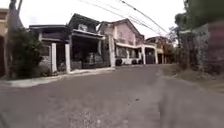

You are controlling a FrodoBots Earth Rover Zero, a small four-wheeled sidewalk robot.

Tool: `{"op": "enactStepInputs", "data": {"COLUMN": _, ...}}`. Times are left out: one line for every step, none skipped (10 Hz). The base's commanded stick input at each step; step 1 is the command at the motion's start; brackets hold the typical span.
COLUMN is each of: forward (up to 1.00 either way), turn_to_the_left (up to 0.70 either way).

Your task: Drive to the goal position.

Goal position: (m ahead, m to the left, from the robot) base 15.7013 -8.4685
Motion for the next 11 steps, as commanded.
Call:
{"op": "enactStepInputs", "data": {"forward": 0.85, "turn_to_the_left": 0.09}}
{"op": "enactStepInputs", "data": {"forward": 0.85, "turn_to_the_left": 0.09}}
{"op": "enactStepInputs", "data": {"forward": 0.85, "turn_to_the_left": 0.09}}
{"op": "enactStepInputs", "data": {"forward": 0.85, "turn_to_the_left": 0.02}}
{"op": "enactStepInputs", "data": {"forward": 0.85, "turn_to_the_left": -0.17}}
{"op": "enactStepInputs", "data": {"forward": 0.85, "turn_to_the_left": -0.25}}
{"op": "enactStepInputs", "data": {"forward": 0.85, "turn_to_the_left": -0.25}}
{"op": "enactStepInputs", "data": {"forward": 0.85, "turn_to_the_left": -0.25}}
{"op": "enactStepInputs", "data": {"forward": 0.85, "turn_to_the_left": -0.25}}
{"op": "enactStepInputs", "data": {"forward": 0.85, "turn_to_the_left": -0.25}}
{"op": "enactStepInputs", "data": {"forward": 0.85, "turn_to_the_left": -0.25}}
